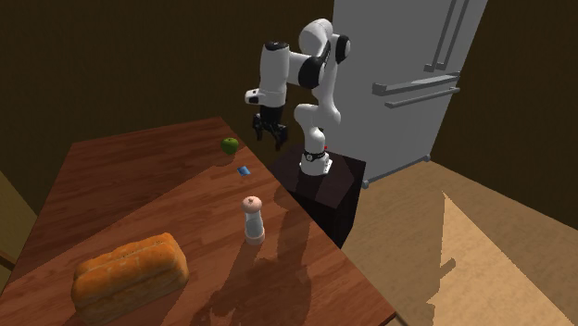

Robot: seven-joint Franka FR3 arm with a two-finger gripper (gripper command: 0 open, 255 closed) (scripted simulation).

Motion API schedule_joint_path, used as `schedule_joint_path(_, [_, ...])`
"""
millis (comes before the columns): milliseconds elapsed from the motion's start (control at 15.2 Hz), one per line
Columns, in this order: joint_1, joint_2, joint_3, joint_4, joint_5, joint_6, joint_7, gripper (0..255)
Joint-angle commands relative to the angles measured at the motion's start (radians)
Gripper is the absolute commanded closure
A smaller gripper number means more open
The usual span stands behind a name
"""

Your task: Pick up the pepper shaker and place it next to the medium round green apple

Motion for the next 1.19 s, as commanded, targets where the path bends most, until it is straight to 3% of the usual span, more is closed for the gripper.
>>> schedule_joint_path(0, [0.002,0.075,0.016,0.04,-0.01,0.031,0.027,0])
schedule_joint_path(858, [0.044,0.578,0.07,0.43,-0.127,0.102,0.19,0])
schedule_joint_path(1122, [0.041,0.592,0.065,0.395,-0.134,0.151,0.195,0])
